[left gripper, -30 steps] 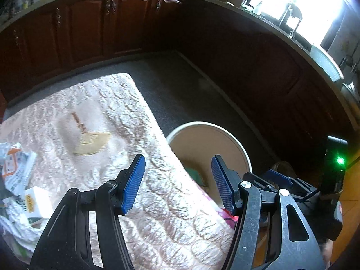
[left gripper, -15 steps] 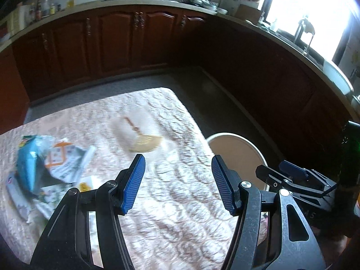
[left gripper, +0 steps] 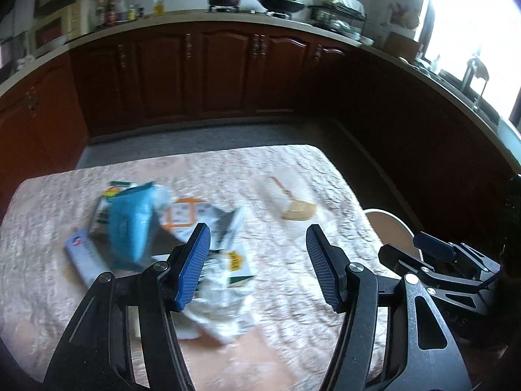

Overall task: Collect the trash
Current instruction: 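Move both open tools back over the table toward the medicine boxes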

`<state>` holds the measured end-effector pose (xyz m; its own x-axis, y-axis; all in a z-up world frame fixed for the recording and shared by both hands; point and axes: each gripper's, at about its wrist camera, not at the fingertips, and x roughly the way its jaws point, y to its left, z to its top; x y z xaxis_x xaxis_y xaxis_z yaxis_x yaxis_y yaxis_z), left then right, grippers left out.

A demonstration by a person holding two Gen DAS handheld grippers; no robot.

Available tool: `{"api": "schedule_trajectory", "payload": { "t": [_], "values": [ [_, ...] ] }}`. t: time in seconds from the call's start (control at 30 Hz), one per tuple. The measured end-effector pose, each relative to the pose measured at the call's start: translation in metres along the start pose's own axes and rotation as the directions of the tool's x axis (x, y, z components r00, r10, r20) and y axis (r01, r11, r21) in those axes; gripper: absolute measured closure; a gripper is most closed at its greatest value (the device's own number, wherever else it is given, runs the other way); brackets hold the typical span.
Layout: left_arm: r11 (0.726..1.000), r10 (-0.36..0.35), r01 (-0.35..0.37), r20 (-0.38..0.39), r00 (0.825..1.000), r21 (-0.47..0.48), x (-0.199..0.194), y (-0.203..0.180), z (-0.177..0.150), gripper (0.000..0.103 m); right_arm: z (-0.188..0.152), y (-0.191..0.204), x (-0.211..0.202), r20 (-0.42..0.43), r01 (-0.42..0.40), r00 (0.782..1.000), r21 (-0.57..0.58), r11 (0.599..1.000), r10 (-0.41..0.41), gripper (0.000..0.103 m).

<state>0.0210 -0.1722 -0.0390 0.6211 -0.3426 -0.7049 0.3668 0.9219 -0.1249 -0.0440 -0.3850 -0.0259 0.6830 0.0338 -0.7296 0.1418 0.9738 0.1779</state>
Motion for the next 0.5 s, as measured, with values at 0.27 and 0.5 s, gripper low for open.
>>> {"api": "schedule_trajectory", "payload": {
  "t": [0.27, 0.5],
  "values": [
    [0.992, 0.068, -0.071, -0.028, 0.997, -0.102, -0.015, 0.075, -0.02, 0.043, 0.002, 0.052, 0.017, -0.033, -0.073, 0.997, -0.082, 0.994, 0.07, 0.027],
    [0.96, 0.124, -0.154, -0.139, 0.983, -0.235, -0.002, 0.15, -0.042, 0.043, -0.001, 0.085, 0.035, -0.076, -0.113, 0.992, -0.133, 0.985, 0.103, 0.027]
  ]
}}
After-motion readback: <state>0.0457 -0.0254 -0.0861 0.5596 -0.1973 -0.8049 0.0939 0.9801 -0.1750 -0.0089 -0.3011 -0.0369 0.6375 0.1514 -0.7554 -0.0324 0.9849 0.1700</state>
